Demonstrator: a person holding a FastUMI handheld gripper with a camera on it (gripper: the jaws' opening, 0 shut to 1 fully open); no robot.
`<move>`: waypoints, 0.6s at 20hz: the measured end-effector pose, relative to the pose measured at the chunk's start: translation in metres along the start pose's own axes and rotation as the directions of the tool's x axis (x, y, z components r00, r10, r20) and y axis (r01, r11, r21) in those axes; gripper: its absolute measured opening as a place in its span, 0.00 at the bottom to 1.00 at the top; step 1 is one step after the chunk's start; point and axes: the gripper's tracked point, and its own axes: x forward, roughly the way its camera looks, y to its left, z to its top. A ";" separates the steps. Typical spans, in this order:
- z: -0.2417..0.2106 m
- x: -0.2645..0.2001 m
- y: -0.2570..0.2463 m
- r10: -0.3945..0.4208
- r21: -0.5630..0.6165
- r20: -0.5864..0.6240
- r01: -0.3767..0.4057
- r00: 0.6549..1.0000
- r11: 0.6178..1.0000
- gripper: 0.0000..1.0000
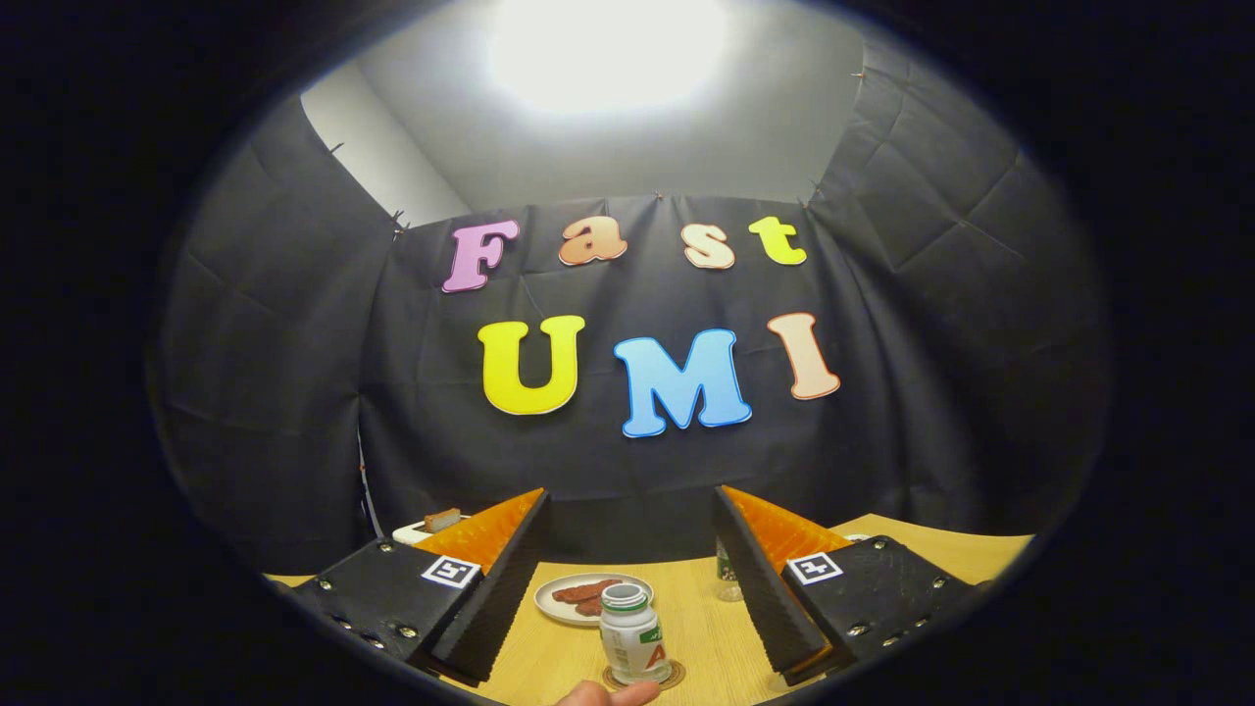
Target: Take the bottle from table, then pour the juice into the cup, finally place the bottle on the coaster
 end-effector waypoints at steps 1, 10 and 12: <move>-0.002 0.002 -0.015 -0.016 0.000 0.000 0.016 1.000 1.000 0.98; -0.014 -0.009 -0.226 -0.267 -0.099 -0.013 0.265 0.964 0.959 0.98; -0.032 -0.017 -0.270 -0.289 -0.111 -0.025 0.284 0.957 0.952 0.98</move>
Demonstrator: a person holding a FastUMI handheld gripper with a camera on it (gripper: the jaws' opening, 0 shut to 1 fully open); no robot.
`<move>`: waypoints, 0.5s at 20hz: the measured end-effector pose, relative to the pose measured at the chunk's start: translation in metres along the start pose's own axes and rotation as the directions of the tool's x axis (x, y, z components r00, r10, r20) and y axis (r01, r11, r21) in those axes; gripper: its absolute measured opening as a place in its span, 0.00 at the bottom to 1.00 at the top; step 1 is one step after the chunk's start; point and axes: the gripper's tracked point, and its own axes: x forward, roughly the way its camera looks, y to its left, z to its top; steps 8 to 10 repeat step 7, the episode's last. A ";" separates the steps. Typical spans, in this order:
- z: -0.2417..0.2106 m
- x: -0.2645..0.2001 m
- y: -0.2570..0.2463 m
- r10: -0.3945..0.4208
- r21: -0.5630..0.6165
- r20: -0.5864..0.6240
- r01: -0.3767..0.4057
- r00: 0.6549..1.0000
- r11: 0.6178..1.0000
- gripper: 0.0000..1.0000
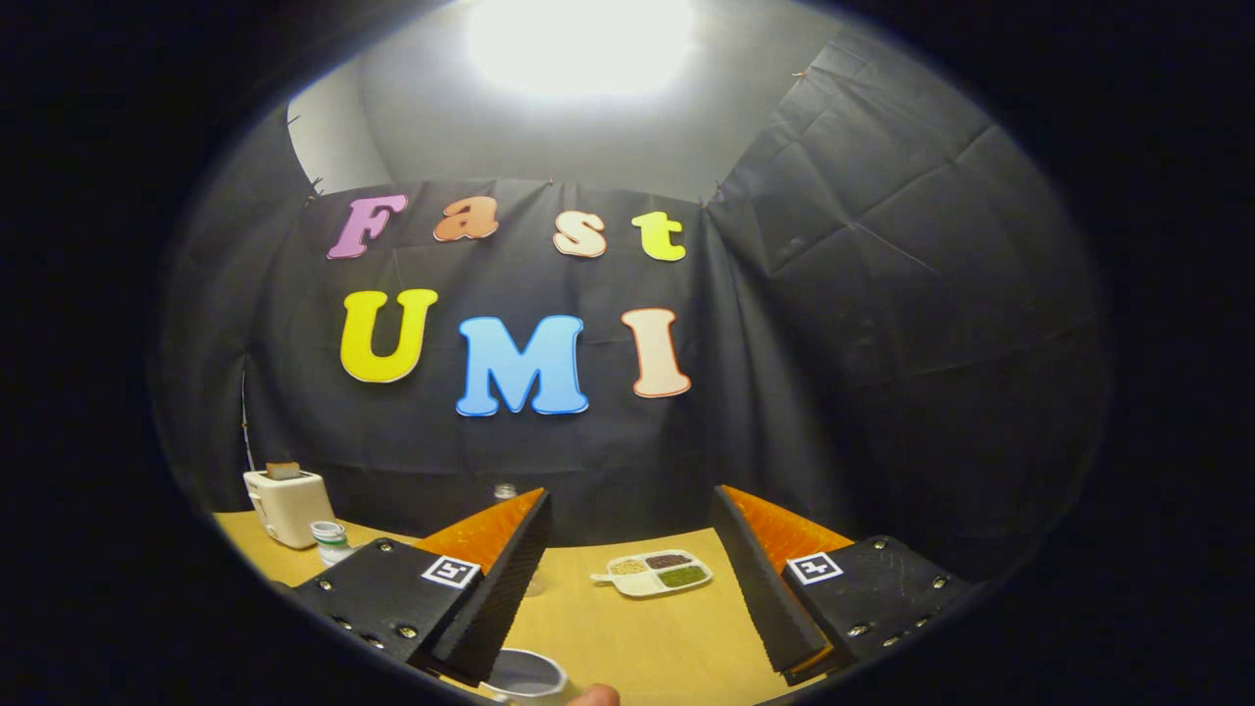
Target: Take the bottle from table, then pour the juice into the cup, finally place the bottle on the coaster
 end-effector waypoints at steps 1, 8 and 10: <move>-0.013 0.003 -0.020 -0.004 -0.006 -0.009 0.004 1.000 1.000 0.98; -0.092 0.011 -0.067 0.136 -0.008 -0.044 -0.137 0.990 0.991 0.98; -0.092 0.011 -0.067 0.136 -0.008 -0.044 -0.137 0.990 0.991 0.98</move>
